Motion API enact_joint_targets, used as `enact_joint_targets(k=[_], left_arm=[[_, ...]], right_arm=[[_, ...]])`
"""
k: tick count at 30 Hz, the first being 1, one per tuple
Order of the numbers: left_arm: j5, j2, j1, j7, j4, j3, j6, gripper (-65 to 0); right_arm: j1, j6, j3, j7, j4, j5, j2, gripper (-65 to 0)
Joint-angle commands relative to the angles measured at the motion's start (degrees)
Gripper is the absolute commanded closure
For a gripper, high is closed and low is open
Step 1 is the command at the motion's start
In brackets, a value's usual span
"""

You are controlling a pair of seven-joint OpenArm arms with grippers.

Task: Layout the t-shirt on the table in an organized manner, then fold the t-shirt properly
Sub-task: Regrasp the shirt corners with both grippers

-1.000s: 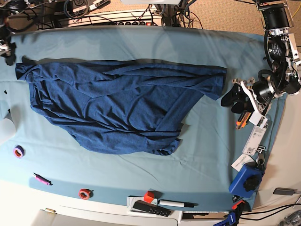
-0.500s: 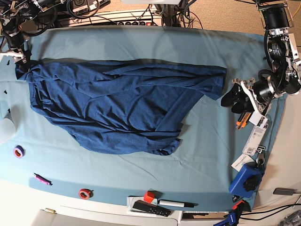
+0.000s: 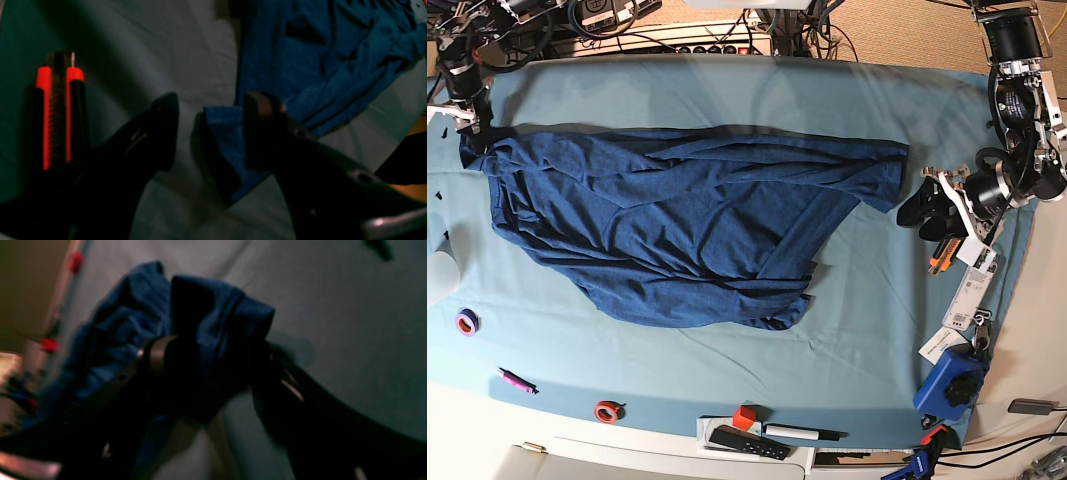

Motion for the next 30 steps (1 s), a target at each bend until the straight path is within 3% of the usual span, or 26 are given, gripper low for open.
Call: enact_joint_targets(k=[1,6,18,19,22,23,27,30], left_arm=[[-1.07,-0.96,-0.9,-1.29,0.81,-0.42,-0.22,-31.5],[-1.09,-0.96,-0.87,-1.29,0.83,-0.42,-0.22,-31.5],[-1.07,-0.96,-0.9,-1.22,0.81,-0.42,-0.17,-31.5],[-1.09,-0.96,-0.87,-1.05,0.81,-0.42,-0.11,-31.5],[-1.27,-0.98,-0.87,0.87,0.81,-0.42,2.21,-31.6],[-1.27,-0.98,-0.81,1.66,0.81,-0.42,2.99,-31.6],[-1.11,-0.96,0.59,2.23,0.81,-0.42,7.28,-32.5],[0.09,-0.94,2.84,2.12,0.7,-0.42,9.81,-39.0]], right_arm=[[0.37,0.63,0.04,-1.16,-1.05,-0.02,0.72,-32.3],[3.5,3.63,0.04,-4.42,-7.48,5.33,0.7,-32.3],[6.08,3.65,0.0,-8.66,-8.48,5.25,0.94,-31.6],[6.08,3.65,0.0,-9.49,-8.48,5.25,1.03,-27.5],[6.08,3.65,0.0,-10.84,-8.48,5.25,1.05,-3.6],[6.1,3.65,0.0,-11.19,-8.48,5.25,1.05,0.0],[6.1,3.65,0.0,-11.17,-8.48,5.25,1.03,0.0],[6.1,3.65,0.0,-11.13,-8.48,5.25,1.05,0.0]])
